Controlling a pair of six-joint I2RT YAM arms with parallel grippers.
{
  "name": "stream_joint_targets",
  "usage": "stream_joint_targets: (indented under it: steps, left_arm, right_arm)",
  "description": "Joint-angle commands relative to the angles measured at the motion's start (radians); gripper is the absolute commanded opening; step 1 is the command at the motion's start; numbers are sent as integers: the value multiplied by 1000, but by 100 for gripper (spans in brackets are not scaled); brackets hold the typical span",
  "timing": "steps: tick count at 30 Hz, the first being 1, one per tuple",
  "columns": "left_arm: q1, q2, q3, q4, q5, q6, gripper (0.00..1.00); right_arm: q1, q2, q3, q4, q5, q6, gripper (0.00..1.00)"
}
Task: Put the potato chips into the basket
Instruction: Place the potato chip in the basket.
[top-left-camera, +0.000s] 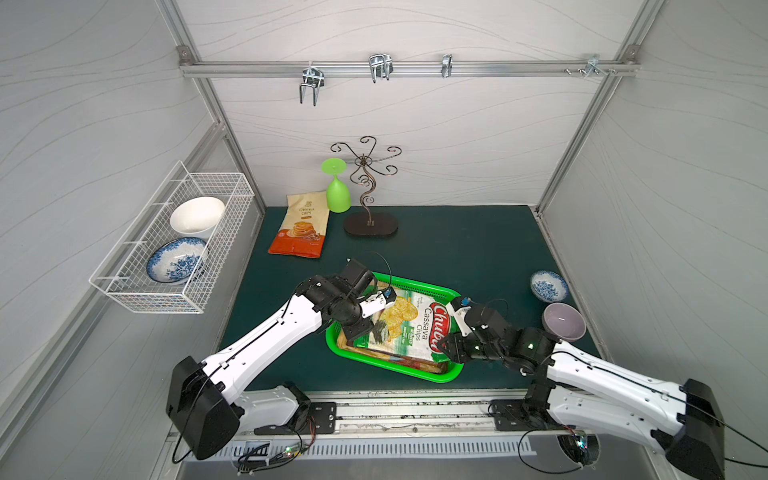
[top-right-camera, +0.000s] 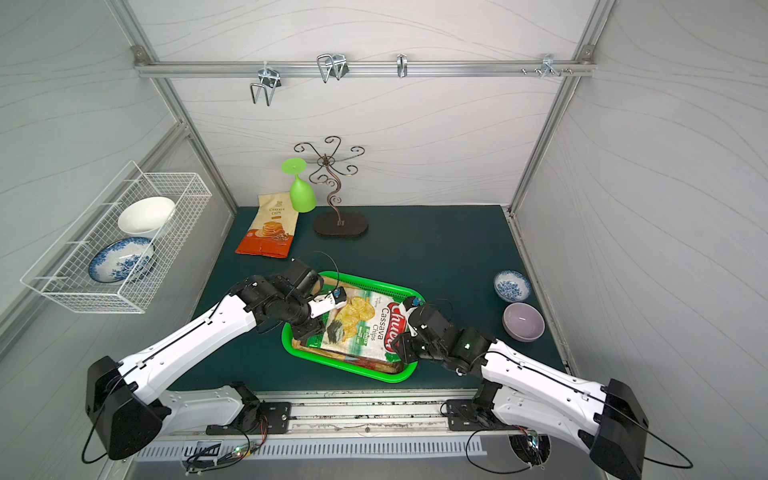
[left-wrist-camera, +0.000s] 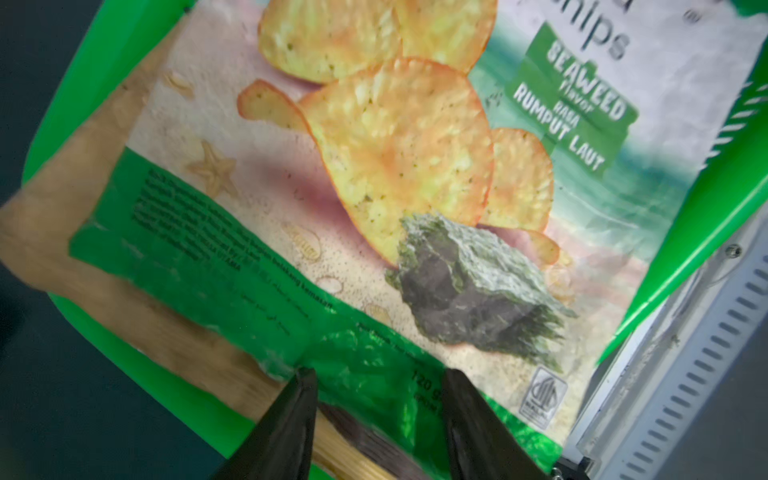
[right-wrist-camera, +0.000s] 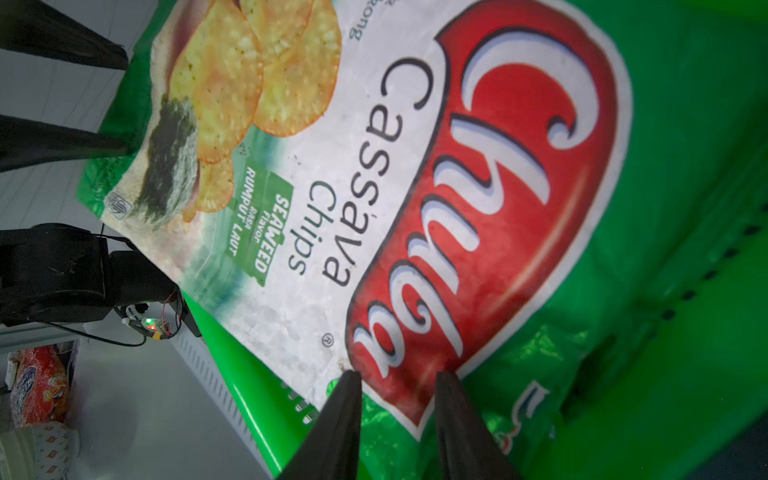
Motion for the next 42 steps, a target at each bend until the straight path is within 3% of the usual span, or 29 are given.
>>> stream_joint_targets:
  steps: [1,8,14,17,22,31,37,42]
  left_arm:
    - [-3,-24,-57,95,-96,-4,53]
    - [-3,-22,-143,225,-240,-54,53]
    - [-2,-23,-142,244,-288,-54,53]
    - [-3,-37,-116,184,-228,-45,53]
    - [-2,-104,-46,-34,2,44,54]
    - [9,-146,100,-122,-20,27,58]
    - [165,-91,196,-86,51,-50,61]
    - [320,-40,195,67,-26,-169,59]
  right_arm:
    - [18,16,-9,23,5,19,34]
    - [29,26,6,-29,65,16,35]
    - [29,-19,62,-93,78,-36,36]
    - [29,-52,81,-118,89,-52,38]
    - [29,-91,96,-130,109,-69,41]
    - [31,-46,140,-114,136,-114,46]
    - [40,13,179,-89,152,-140,49]
    - [43,13,178,-72,169,-143,50]
